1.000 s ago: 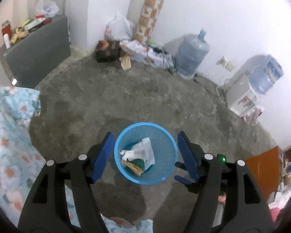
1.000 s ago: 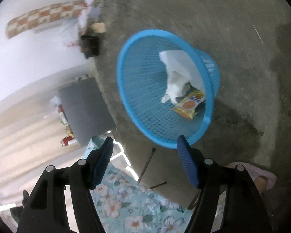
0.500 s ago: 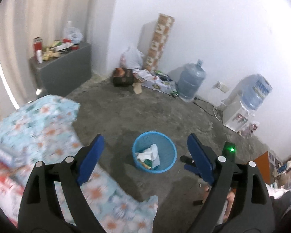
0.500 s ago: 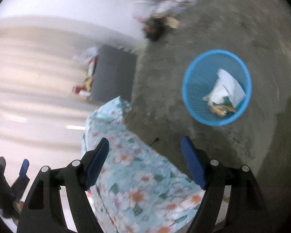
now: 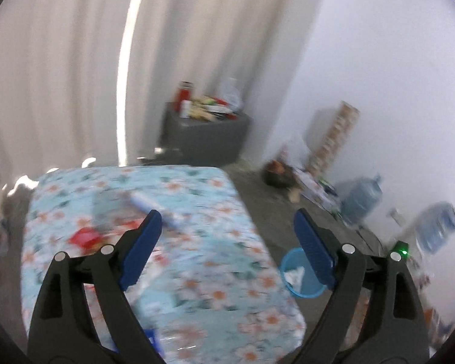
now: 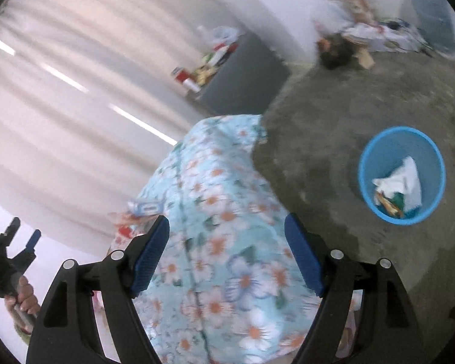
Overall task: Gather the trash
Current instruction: 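Move both tools back over the bed toward the medicine box, then grasp the blue-and-white medicine box with the right tool while the left tool grasps the red-and-white strip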
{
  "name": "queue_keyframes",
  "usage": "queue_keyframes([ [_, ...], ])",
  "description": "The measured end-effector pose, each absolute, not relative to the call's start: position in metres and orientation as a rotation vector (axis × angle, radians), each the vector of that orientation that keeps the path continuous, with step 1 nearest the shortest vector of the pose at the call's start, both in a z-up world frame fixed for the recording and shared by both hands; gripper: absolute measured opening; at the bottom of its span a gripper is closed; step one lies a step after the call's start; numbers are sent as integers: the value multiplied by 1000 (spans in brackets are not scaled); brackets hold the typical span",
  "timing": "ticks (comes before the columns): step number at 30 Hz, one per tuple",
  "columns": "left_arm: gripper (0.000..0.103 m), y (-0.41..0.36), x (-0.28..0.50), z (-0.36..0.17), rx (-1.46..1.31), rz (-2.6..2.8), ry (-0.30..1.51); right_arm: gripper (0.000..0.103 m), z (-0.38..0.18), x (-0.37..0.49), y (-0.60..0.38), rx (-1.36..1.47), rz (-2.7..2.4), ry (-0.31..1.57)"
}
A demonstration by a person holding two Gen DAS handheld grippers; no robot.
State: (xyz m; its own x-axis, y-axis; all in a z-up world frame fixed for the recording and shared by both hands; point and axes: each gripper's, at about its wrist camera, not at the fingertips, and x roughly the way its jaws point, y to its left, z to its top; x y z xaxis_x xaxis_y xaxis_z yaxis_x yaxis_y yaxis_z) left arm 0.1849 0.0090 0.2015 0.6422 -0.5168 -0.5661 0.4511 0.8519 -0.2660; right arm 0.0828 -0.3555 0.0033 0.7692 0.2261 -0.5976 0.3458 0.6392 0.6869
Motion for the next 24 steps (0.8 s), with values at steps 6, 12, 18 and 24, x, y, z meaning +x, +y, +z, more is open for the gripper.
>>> queue_keyframes([
  [6, 84, 81, 200, 179, -210, -440, 716, 76, 23, 130, -309, 804, 37, 772],
  [12, 84, 96, 212, 145, -284, -473, 770, 76, 31, 173, -271, 736, 126, 820],
  [18, 84, 88, 252, 115, -362, -527, 841, 76, 34, 221, -246, 699, 208, 873],
  [24, 74, 70, 309, 89, -393, -566, 936, 76, 40, 292, -217, 610, 311, 936],
])
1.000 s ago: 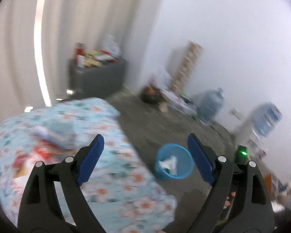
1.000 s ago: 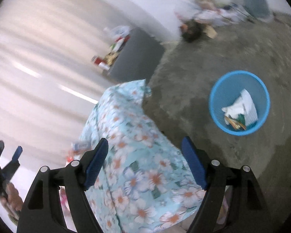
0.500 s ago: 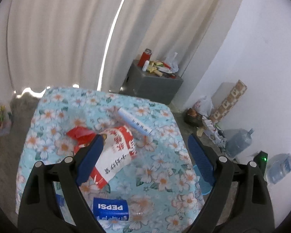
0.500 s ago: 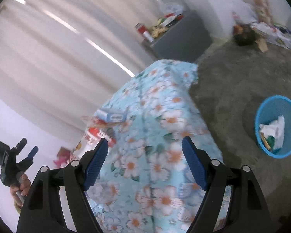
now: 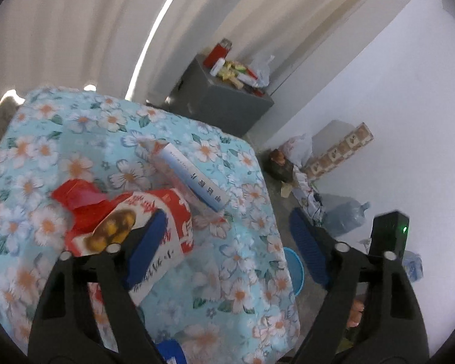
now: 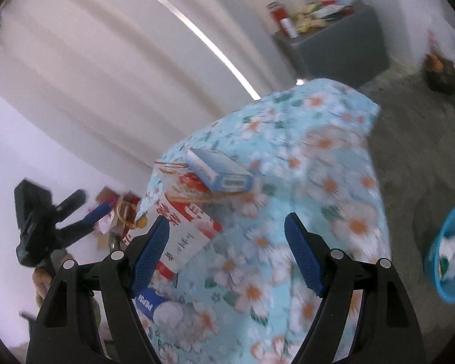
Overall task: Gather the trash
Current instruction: 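Grasp the blue-and-white medicine box with the right tool while the left tool grasps the red-and-white strip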
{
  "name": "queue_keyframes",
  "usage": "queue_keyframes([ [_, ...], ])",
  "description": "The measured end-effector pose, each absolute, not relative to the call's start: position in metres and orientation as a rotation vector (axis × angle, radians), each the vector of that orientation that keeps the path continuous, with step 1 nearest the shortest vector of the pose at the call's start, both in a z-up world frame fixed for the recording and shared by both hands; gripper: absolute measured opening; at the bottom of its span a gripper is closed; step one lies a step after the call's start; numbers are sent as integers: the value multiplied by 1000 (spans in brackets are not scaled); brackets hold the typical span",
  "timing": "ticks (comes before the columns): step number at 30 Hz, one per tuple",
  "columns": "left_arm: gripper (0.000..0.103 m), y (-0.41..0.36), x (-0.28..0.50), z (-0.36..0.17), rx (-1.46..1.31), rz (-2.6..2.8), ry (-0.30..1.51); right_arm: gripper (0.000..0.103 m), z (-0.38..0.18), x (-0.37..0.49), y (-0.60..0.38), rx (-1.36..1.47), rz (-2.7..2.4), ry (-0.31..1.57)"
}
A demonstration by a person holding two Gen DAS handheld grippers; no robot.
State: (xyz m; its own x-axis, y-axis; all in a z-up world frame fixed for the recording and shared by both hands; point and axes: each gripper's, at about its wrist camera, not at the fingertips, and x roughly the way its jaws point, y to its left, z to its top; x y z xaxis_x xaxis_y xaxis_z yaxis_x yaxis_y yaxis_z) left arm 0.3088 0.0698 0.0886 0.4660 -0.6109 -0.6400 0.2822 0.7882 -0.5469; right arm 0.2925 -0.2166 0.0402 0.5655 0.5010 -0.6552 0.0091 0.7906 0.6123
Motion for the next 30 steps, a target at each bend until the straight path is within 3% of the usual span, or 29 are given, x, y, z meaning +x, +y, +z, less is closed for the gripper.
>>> queue_keyframes([
  [5, 53, 57, 353, 64, -396, -528, 1031, 76, 24, 364, -190, 534, 376, 1052],
  [12, 33, 51, 382, 37, -389, -511, 1116, 76, -4, 439, -147, 365, 411, 1198],
  [18, 26, 51, 390, 24, -394, -500, 1152, 76, -36, 473, -129, 327, 466, 1320],
  [30, 19, 42, 403, 14, -360, -480, 1168, 76, -77, 499, -137, 592, 592, 1391],
])
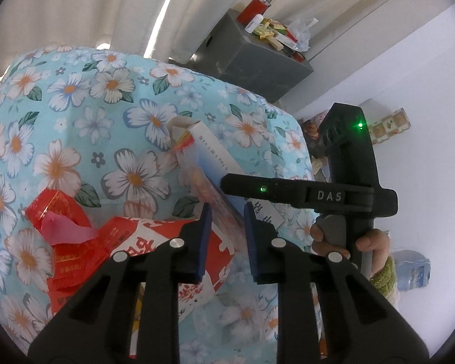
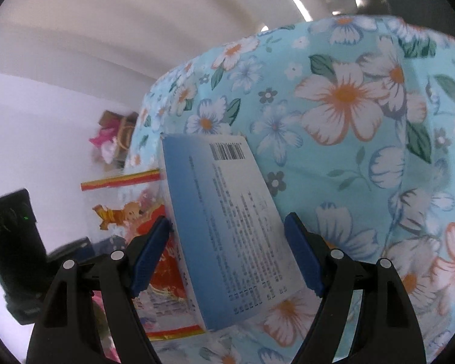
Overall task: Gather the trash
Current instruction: 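Grasp the blue-and-white medicine box with the right tool while the left tool grasps the red-and-white strip, then carry the medicine box and strip over the blue wastebasket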
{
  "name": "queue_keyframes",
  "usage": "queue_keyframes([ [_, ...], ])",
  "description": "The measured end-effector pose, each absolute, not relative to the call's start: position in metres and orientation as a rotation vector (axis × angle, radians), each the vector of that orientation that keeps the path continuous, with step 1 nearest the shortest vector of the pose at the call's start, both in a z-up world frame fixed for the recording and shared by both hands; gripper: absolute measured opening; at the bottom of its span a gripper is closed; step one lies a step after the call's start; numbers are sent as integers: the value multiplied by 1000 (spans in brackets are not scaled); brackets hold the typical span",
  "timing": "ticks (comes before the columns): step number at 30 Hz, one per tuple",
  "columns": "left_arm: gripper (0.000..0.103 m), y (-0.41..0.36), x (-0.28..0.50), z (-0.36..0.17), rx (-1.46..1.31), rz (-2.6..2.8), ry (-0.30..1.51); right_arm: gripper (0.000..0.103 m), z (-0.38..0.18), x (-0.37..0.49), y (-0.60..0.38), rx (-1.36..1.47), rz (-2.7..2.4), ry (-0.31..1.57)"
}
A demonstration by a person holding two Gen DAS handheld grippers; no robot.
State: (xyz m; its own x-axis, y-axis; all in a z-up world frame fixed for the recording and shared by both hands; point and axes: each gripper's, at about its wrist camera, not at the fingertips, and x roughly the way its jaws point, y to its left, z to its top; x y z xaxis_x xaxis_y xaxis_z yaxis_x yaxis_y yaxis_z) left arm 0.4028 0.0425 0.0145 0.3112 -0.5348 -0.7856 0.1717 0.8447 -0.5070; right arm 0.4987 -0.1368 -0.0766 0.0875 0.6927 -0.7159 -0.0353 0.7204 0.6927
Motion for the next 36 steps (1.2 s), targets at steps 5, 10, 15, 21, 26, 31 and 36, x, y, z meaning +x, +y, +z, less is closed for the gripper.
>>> queue_keyframes([
  [5, 17, 41, 406, 15, -354, -474, 1160, 77, -83, 501, -142, 658, 613, 1396],
  [10, 15, 40, 406, 14, -340, -466, 1156, 79, -86, 503, -143, 685, 625, 1401],
  [15, 10, 39, 407, 14, -338, -456, 1152, 79, -85, 497, -145, 670, 638, 1377],
  [21, 3, 39, 406, 19, -337, -456, 1122, 77, -73, 486, -156, 666, 626, 1325],
  [26, 1, 38, 400, 29, -355, -481, 1091, 76, -67, 467, -186, 787, 635, 1256],
  [31, 1, 31, 387, 44, -352, -518, 1046, 76, -63, 435, -214, 884, 624, 1181],
  [36, 1, 20, 367, 63, -303, -554, 985, 76, -55, 394, -239, 979, 610, 1089],
])
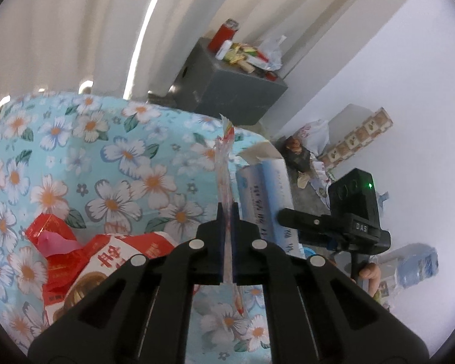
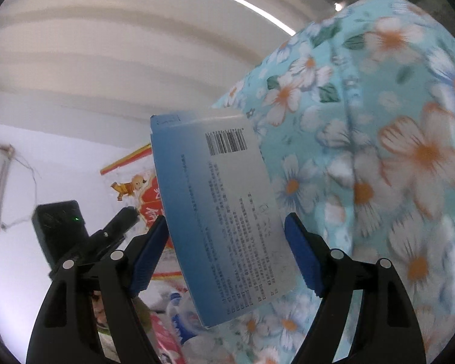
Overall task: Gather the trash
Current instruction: 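Carry the medicine box and strip over the blue wastebasket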
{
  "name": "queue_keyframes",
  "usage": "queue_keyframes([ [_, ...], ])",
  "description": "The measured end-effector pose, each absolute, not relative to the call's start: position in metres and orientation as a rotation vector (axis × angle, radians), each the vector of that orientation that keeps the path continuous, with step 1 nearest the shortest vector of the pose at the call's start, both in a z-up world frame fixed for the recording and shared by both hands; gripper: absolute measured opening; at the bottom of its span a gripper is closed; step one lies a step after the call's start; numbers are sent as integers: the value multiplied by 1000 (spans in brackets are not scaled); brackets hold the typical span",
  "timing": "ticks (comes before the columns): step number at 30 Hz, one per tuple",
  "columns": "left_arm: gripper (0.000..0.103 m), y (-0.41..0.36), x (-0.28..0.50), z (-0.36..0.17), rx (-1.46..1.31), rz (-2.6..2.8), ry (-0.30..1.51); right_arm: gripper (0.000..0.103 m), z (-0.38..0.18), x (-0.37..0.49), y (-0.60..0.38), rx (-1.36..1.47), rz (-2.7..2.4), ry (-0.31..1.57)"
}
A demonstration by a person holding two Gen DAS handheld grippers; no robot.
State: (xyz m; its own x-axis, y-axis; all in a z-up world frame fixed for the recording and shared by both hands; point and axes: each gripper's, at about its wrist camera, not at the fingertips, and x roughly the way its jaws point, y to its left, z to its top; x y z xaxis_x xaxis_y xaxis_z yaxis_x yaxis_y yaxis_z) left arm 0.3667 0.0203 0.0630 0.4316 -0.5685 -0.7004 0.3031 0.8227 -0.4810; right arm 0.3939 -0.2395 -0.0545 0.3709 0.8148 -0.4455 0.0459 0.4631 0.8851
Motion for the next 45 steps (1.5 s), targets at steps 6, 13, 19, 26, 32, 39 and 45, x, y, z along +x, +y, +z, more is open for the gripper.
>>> queue_keyframes([
  [6, 1, 15, 336, 80, -336, -634, 975, 76, -42, 333, -257, 1030, 550, 1030],
  [13, 1, 14, 285, 92, -289, -667, 935, 76, -35, 262, -264, 1118, 527, 945],
  [19, 1, 8, 242, 92, -273, -702, 919, 76, -35, 215, -266, 1173, 507, 897],
  [26, 1, -17, 206, 82, -243, -744, 931, 76, -42, 163, -278, 1234, 449, 844],
  [32, 1, -37, 190, 72, -218, -743, 961, 76, -46, 126, -297, 1271, 421, 790],
  [39, 1, -76, 173, 80, -137, -768, 933, 76, -49, 98, -324, 1309, 388, 719],
  [45, 1, -126, 161, 80, -71, -815, 938, 76, -53, 70, -355, 1337, 338, 644],
])
